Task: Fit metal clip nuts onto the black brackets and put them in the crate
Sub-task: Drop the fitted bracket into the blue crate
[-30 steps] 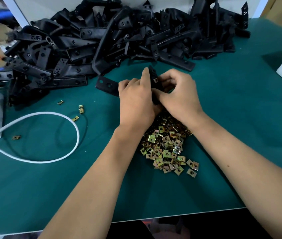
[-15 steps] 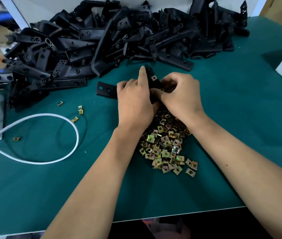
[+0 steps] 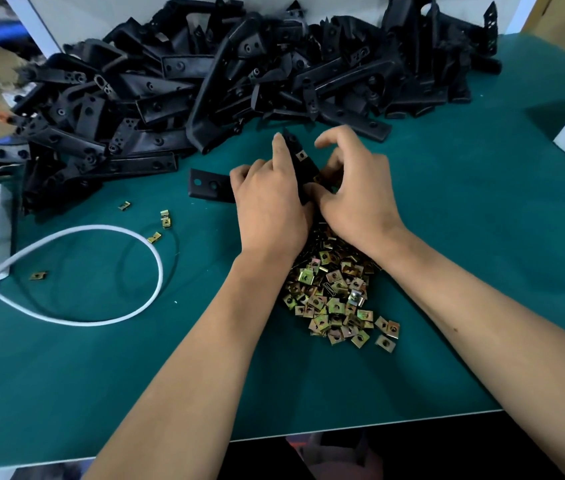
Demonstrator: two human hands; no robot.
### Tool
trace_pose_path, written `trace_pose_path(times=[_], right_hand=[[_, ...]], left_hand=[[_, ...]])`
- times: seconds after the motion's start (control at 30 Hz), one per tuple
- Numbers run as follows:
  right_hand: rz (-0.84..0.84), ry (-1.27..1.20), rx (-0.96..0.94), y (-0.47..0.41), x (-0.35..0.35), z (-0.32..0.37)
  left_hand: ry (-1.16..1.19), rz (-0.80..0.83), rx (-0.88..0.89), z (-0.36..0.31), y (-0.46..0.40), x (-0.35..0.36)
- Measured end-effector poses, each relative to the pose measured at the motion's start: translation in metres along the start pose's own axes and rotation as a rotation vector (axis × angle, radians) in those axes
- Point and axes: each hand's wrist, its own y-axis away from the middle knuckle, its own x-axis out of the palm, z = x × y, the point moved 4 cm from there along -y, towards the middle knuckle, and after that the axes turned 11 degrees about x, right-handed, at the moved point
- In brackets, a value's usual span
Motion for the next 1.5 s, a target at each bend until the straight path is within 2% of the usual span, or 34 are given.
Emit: trace_pose_path(times=[0.13, 0.27, 0.43, 0.6, 0.77, 0.9, 1.07, 1.13, 1.23, 1.37, 1.5], right_hand=[[0.019, -0.002, -0.068, -0.001, -0.001, 0.0], [0.031, 0.018, -0.031, 0.0, 0.0, -0.004], [-0.045, -0.014, 0.077, 0.0, -0.016, -0.009], [-0.159, -0.029, 0.121, 0.011, -0.072, -0.024], [-0.253, -0.013, 0.184, 0.045, -0.158, -0.066], [-0.496, -0.112, 0.279, 0.1, -0.236, -0.116], [-0.755, -0.139, 0.38, 0.2, -0.332, -0.18], [-0.835, -0.108, 0.485, 0.243, -0.364, -0.208], [-0.857, -0.084, 0.828, 0.3, -0.394, -0.275], [-0.836, -0.045, 1.288, 0.362, -0.395, -0.357], [-0.84, -0.093, 1.518, 0.391, -0.376, -0.39]], left_hand=[[0.025, 0.028, 0.003, 0.001, 0.0, -0.001], [-0.018, 0.03, 0.014, -0.003, 0.0, -0.006], [-0.048, 0.031, 0.073, -0.022, -0.003, -0.011], [-0.061, 0.028, 0.202, -0.075, -0.013, -0.014], [0.011, 0.134, 0.405, -0.173, -0.018, -0.005], [0.06, 0.193, 0.641, -0.279, -0.003, 0.0], [0.129, 0.16, 1.032, -0.412, 0.055, 0.003], [0.203, 0.188, 1.163, -0.456, 0.088, 0.009], [0.258, 0.326, 1.288, -0.495, 0.132, 0.029], [0.307, 0.608, 1.314, -0.507, 0.169, 0.063], [0.358, 0.767, 1.288, -0.503, 0.18, 0.083]])
